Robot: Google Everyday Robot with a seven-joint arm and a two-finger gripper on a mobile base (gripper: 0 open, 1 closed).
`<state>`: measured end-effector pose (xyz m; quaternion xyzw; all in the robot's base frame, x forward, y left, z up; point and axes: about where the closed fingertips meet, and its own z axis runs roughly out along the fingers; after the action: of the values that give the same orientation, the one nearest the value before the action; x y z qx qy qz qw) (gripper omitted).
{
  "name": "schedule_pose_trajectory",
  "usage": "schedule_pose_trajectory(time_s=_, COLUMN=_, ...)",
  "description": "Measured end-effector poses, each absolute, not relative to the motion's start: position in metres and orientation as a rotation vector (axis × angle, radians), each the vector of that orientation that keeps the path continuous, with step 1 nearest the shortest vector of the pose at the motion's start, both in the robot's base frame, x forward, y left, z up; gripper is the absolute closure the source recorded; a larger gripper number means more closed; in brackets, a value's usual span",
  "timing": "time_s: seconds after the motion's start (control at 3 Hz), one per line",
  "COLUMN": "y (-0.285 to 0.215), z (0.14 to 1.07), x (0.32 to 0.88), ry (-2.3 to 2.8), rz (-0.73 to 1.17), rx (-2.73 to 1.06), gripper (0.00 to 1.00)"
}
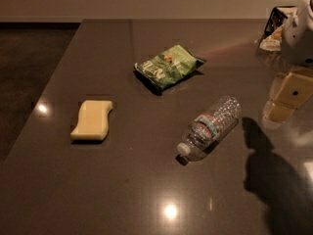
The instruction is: Move water bottle near sponge
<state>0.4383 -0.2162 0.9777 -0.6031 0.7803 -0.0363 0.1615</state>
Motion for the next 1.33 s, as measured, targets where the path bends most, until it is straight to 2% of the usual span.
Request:
schedule_pose_trajectory(time_s=0.67, y=-0.209, z=0.977, x=0.442, ry=2.222, rz=-0.095, rx=-1.752, gripper=0.0)
schedule_pose_trajectory(time_s=1.33, y=-0.16, z=0.934, x=0.456, ry=1.999, rz=-0.056, rx=-2.043, gripper=0.0)
